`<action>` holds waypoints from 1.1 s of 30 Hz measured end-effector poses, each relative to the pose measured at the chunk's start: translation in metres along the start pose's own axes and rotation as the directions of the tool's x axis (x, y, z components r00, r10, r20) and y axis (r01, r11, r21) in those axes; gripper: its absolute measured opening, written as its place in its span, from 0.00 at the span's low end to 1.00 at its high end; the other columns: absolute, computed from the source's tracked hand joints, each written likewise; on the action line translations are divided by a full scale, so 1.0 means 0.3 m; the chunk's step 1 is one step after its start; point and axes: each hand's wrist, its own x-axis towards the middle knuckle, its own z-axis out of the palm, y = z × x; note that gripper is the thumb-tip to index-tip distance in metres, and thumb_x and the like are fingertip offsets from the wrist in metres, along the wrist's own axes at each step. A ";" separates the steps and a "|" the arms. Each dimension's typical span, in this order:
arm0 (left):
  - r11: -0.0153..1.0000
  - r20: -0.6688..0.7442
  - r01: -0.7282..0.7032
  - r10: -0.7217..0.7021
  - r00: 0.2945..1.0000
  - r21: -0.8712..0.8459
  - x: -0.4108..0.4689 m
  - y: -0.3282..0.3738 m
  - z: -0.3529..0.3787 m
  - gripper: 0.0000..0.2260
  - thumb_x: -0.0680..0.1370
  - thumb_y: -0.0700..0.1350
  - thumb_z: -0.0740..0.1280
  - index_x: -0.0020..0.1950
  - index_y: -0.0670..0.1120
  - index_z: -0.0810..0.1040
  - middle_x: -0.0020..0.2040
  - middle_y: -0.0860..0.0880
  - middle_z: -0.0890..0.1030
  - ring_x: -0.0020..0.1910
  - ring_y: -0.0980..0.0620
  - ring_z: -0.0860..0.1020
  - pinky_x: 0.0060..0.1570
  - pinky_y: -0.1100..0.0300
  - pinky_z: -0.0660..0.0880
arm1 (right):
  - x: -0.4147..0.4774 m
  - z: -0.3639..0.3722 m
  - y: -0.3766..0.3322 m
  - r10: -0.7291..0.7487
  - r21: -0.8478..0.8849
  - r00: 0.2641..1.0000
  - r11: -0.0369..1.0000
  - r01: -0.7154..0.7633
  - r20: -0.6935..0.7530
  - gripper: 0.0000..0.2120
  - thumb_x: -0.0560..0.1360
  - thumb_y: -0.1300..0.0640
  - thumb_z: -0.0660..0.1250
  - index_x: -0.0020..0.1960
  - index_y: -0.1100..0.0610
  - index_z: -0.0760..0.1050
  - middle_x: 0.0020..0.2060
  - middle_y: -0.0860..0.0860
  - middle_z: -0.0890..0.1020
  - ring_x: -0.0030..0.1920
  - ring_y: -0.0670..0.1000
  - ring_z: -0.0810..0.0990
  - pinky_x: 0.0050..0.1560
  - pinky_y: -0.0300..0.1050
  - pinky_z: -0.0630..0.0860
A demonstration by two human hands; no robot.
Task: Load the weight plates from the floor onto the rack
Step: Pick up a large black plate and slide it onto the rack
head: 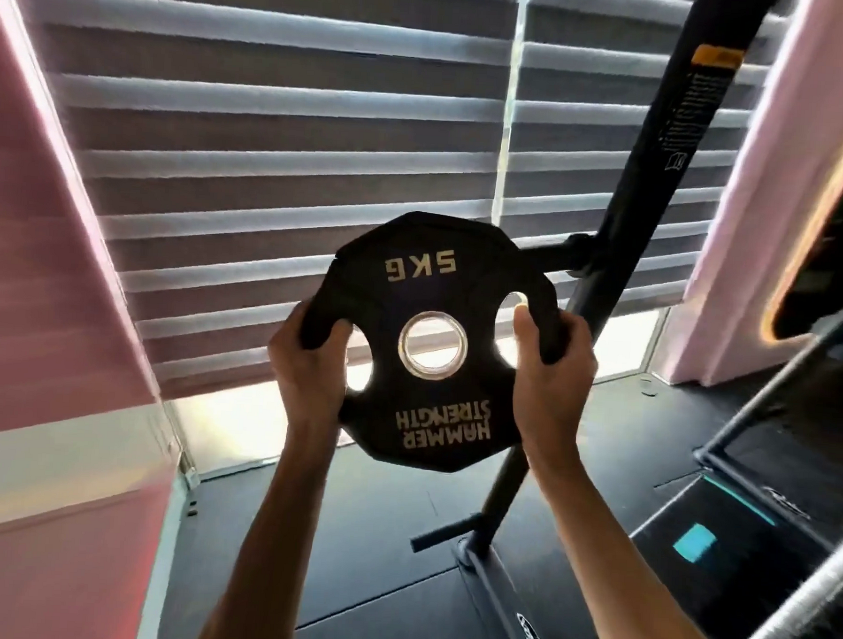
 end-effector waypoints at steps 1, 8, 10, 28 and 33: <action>0.999 0.025 0.019 -0.018 1.000 -0.026 0.039 -0.038 0.031 0.09 0.73 0.34 0.69 0.50 0.45 0.82 0.38 0.49 0.82 0.36 0.49 0.77 0.39 0.57 0.73 | 0.017 0.019 0.020 -0.009 -0.015 0.999 1.000 0.009 -0.033 0.15 0.77 0.50 0.69 0.57 0.59 0.76 0.42 0.42 0.80 0.44 0.37 0.79 0.47 0.27 0.76; 0.982 0.256 0.126 -0.087 0.963 -0.140 0.312 -0.236 0.261 0.12 0.73 0.37 0.70 0.48 0.54 0.81 0.38 0.51 0.83 0.35 0.50 0.78 0.37 0.56 0.75 | 0.152 0.161 0.121 -0.075 -0.159 0.955 0.987 0.030 -0.285 0.09 0.77 0.52 0.70 0.53 0.56 0.76 0.42 0.42 0.80 0.43 0.36 0.79 0.45 0.27 0.73; 0.978 0.319 0.142 -0.087 0.944 -0.154 0.361 -0.271 0.320 0.13 0.74 0.37 0.70 0.45 0.57 0.80 0.37 0.52 0.82 0.34 0.51 0.78 0.36 0.57 0.75 | 0.184 0.191 0.146 -0.099 -0.201 0.933 0.979 0.030 -0.346 0.09 0.77 0.52 0.71 0.52 0.55 0.76 0.42 0.42 0.80 0.43 0.36 0.79 0.44 0.26 0.72; 0.934 0.539 0.258 -0.090 0.838 -0.246 0.589 -0.476 0.615 0.14 0.72 0.35 0.67 0.42 0.56 0.79 0.34 0.49 0.78 0.32 0.53 0.75 0.35 0.59 0.73 | 0.350 0.333 0.295 -0.274 -0.354 0.833 0.930 0.101 -0.481 0.13 0.78 0.54 0.69 0.56 0.62 0.74 0.42 0.42 0.80 0.43 0.36 0.80 0.43 0.29 0.73; 0.935 0.562 0.221 -0.029 0.826 -0.276 0.592 -0.514 0.639 0.11 0.73 0.34 0.64 0.52 0.45 0.79 0.35 0.49 0.78 0.31 0.56 0.74 0.31 0.63 0.72 | 0.340 0.351 0.293 -0.360 -0.445 0.811 0.885 0.139 -0.462 0.10 0.78 0.55 0.69 0.56 0.59 0.73 0.43 0.40 0.79 0.43 0.35 0.80 0.43 0.27 0.73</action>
